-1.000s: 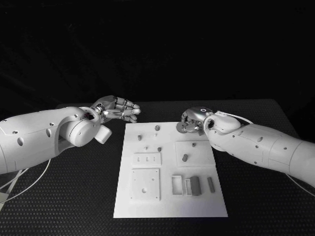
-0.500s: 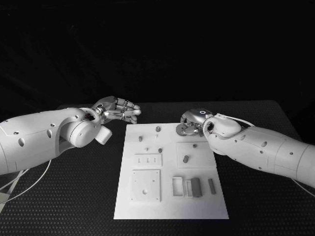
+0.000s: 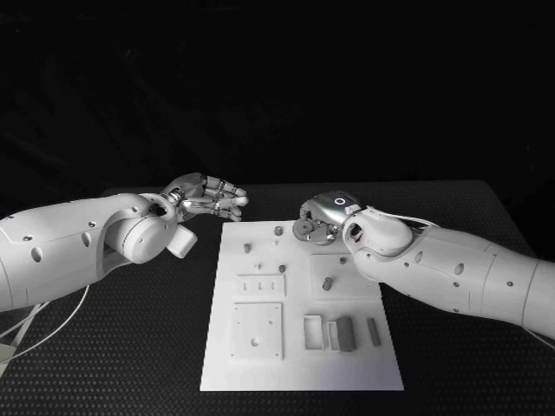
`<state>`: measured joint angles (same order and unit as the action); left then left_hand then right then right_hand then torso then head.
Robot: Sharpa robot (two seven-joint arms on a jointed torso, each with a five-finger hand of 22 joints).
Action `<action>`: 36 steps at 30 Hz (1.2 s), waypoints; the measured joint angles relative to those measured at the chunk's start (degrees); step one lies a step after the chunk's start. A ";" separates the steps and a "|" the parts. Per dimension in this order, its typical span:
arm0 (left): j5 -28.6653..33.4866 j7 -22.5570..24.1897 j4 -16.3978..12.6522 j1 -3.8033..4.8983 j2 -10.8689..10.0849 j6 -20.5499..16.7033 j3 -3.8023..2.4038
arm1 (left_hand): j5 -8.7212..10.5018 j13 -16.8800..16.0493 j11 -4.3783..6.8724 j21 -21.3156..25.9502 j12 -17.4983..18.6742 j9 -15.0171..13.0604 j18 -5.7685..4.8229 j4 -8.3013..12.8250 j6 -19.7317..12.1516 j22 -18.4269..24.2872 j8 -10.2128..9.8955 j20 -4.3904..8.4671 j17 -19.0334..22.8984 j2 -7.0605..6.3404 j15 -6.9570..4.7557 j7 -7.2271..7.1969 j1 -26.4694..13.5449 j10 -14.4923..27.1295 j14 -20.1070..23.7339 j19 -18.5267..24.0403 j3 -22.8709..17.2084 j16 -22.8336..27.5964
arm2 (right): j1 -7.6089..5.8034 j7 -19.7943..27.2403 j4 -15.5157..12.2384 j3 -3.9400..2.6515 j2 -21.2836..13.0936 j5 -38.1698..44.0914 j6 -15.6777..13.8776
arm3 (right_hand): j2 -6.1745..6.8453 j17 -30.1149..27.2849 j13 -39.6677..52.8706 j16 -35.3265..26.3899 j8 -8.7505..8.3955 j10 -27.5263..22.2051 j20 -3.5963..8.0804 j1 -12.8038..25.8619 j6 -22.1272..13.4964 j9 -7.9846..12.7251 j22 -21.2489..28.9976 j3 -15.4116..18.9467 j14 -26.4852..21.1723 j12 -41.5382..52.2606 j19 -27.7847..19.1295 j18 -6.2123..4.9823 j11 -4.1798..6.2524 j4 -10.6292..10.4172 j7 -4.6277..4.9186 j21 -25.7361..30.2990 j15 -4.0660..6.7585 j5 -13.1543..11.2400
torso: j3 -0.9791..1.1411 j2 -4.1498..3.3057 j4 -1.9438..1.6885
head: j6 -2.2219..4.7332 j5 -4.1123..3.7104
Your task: Assemble the parts on the task board
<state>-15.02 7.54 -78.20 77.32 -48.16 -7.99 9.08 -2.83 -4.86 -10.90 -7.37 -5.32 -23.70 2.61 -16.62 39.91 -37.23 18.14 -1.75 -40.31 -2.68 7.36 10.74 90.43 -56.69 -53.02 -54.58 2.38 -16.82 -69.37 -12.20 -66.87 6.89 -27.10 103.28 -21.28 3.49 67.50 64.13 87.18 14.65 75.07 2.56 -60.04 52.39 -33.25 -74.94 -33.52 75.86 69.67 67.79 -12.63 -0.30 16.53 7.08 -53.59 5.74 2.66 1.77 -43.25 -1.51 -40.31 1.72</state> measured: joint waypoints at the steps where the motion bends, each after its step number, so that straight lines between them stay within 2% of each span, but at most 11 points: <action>1: 0.00 0.01 -0.02 0.00 0.01 0.00 0.00 | 0.00 0.00 0.00 0.00 0.00 0.00 0.00 0.00 0.00 0.00 0.00 0.00 0.00 0.00 0.00 0.00 0.00 0.00 0.00 0.00 0.00 0.00 | 0.02 -0.32 -0.56 0.15 0.32 0.85 -0.38 | 0.00 0.04 0.00 0.00 0.00 0.01 0.00 0.00 0.08 0.00 -0.01 0.00 0.00 0.00 0.00 0.00 0.01 0.00 -0.08 0.00 0.00 0.00 | 0.00 0.00 0.00 | 0.02 0.01; 7: 0.00 0.02 -0.05 0.01 0.04 -0.01 0.00 | 0.00 0.00 0.00 0.00 0.00 0.00 -0.03 0.00 0.00 0.00 0.00 0.00 0.00 0.00 0.00 0.00 0.00 0.00 0.00 0.00 0.00 0.23 | 0.02 -1.45 -1.65 1.28 1.03 3.02 -1.43 | 0.24 0.04 -0.16 0.00 -0.01 0.21 -0.01 0.24 0.30 -0.01 -0.01 0.01 0.20 0.00 0.01 0.00 0.21 0.00 -0.11 0.00 0.20 0.00 | -0.01 0.00 -0.09 | 0.07 -0.04; 19: 0.03 0.04 0.09 0.01 0.36 -0.03 0.00 | 0.00 0.00 0.00 0.00 0.00 0.00 0.14 0.00 0.00 0.00 0.00 0.00 -0.05 0.00 0.00 0.00 0.00 0.00 0.00 0.00 0.00 0.23 | 0.08 -2.62 -1.16 3.35 3.81 5.30 -2.40 | 0.38 0.06 -0.32 0.00 -0.15 0.42 0.30 0.38 0.80 -0.01 0.00 0.07 0.40 -0.23 0.09 0.00 0.01 0.07 -0.23 0.00 0.01 -0.01 | -0.08 0.00 -0.30 | 0.11 0.25; 21: 0.03 0.04 0.09 0.01 0.37 -0.03 0.00 | 0.00 0.00 0.00 0.00 0.00 0.00 0.50 0.00 0.00 0.00 0.00 0.00 -0.05 0.00 0.00 0.00 0.00 0.00 0.00 0.00 0.00 0.23 | 0.16 -2.67 -0.90 3.42 4.28 5.56 -2.49 | 0.39 0.06 -0.40 0.00 -0.16 0.61 0.30 0.39 0.81 -0.01 0.00 0.08 0.40 -0.23 0.09 0.00 0.20 0.07 -0.23 0.00 0.01 -0.02 | -0.08 -0.01 -0.32 | 0.19 0.15; 36: 0.03 -0.06 0.13 0.00 0.54 -0.02 0.00 | 0.00 0.00 0.01 0.00 0.00 0.00 0.47 0.00 0.00 0.00 0.00 0.00 -0.10 0.00 0.00 0.00 0.00 0.01 0.00 0.00 0.00 0.23 | 0.72 -2.87 1.74 3.57 6.98 6.93 -2.95 | 0.94 0.05 -0.52 0.00 0.03 0.62 0.29 0.48 1.10 -0.04 0.01 0.09 0.59 -0.46 0.09 0.00 0.21 0.08 -0.35 0.00 0.19 -0.06 | -0.04 -0.04 -0.23 | 0.33 0.14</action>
<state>-14.98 7.48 -78.08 77.32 -47.62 -8.01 9.08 -2.83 -4.86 -10.90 -7.37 -5.32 -23.70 3.08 -16.62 39.91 -37.23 18.13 -1.76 -40.40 -2.68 7.36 10.74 90.43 -56.69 -53.02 -54.58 2.38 -16.59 -68.64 -15.07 -65.13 10.45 -20.13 110.21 -24.23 4.44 67.55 63.62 87.18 14.68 75.69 2.85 -59.57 53.49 -33.29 -74.93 -33.43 76.44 69.21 67.88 -12.62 -0.09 16.61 6.73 -53.59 5.93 2.60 1.74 -43.29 -1.74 -39.98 1.87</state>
